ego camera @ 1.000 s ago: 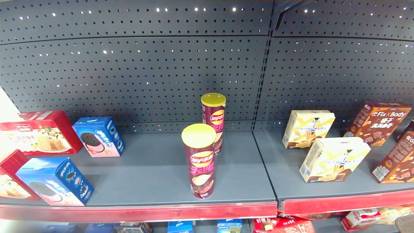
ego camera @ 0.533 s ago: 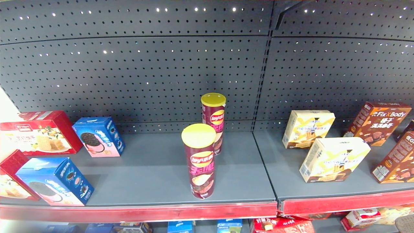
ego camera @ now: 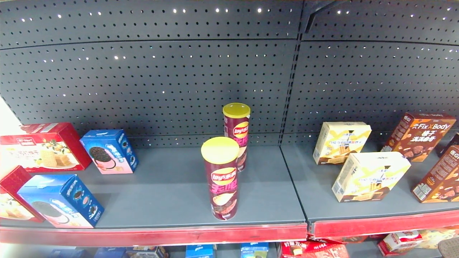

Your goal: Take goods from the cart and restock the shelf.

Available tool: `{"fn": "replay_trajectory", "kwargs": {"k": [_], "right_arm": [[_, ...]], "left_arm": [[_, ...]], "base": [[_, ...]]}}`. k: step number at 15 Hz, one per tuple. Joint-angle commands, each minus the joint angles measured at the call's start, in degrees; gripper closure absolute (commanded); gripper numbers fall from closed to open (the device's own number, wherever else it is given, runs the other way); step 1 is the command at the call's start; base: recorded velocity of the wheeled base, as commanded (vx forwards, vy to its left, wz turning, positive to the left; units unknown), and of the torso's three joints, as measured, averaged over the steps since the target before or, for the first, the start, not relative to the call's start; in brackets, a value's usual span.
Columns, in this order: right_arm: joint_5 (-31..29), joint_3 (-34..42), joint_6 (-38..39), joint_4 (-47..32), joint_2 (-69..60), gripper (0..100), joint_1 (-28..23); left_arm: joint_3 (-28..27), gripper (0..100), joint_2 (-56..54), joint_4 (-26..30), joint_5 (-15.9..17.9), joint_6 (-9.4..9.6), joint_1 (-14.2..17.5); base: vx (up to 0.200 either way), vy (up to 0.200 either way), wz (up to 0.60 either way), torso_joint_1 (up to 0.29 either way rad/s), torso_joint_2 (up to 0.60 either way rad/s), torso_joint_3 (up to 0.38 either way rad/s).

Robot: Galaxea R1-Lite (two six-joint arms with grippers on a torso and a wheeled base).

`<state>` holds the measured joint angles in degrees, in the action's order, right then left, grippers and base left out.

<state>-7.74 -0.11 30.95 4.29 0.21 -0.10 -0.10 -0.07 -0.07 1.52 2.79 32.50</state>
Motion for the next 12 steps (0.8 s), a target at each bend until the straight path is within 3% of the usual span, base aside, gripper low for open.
{"fn": "replay_trajectory", "kwargs": {"k": [1,2,3,4,5,6,7,8,9,11,12], "right_arm": [[-8.2,-0.1,7.7,0.0,0.1,0,0.0],[-11.8,-0.1,12.0,0.3,0.1,0,0.0],[-19.3,0.0,22.1,0.3,0.1,0,0.0],[-29.6,0.1,39.1,0.9,0.1,0,0.0],[-33.3,0.1,53.0,0.2,0.1,0,0.0],[-36.8,0.1,80.4,-0.2,0.1,0,0.0],[-37.4,-0.1,87.4,-0.7,0.2,0,0.1],[-37.5,0.1,82.5,-0.2,0.1,0,0.2],[-38.3,0.1,80.2,-0.2,0.1,0,0.1],[-38.3,0.1,80.9,-0.2,0.1,0,0.1],[-38.3,0.1,80.9,-0.2,0.1,0,0.1]], "left_arm": [[-0.1,0,0.1,-1.0,1.2,1.16,-0.2],[-0.4,0,0.1,-2.5,1.6,0.81,-0.9],[-0.3,0,2.2,-7.5,3.2,1.60,-4.4],[0.0,0,4.2,-10.3,3.6,3.80,-8.2],[0.1,0,4.1,-8.9,3.6,3.71,-9.1],[0.0,0,3.9,-4.8,3.9,2.83,-8.3],[0.0,0,3.9,-4.1,4.1,2.22,-8.0],[0.0,0,3.9,-3.7,5.2,1.34,-7.9],[0.0,0,4.5,-3.5,9.4,1.43,-8.9],[0.0,0,8.0,-3.6,12.0,1.69,-11.0],[0.0,0,10.5,-3.7,14.5,1.69,-14.0]], "base": [[0.000,0.000,0.00,0.000,0.00,0.000],[0.000,0.000,0.00,0.000,0.00,0.000],[0.000,0.000,0.00,0.000,0.00,0.000],[0.000,0.000,0.00,0.000,0.00,0.000],[0.000,0.000,0.00,0.000,0.00,0.000],[0.000,0.000,0.00,0.000,0.00,0.000],[0.000,0.000,0.00,0.000,0.00,0.000],[0.000,0.000,0.00,0.000,0.00,0.000],[0.000,0.000,0.00,0.000,0.00,0.000],[0.000,0.000,0.00,0.000,0.00,0.000],[0.000,0.000,0.00,0.000,0.00,0.000]]}}
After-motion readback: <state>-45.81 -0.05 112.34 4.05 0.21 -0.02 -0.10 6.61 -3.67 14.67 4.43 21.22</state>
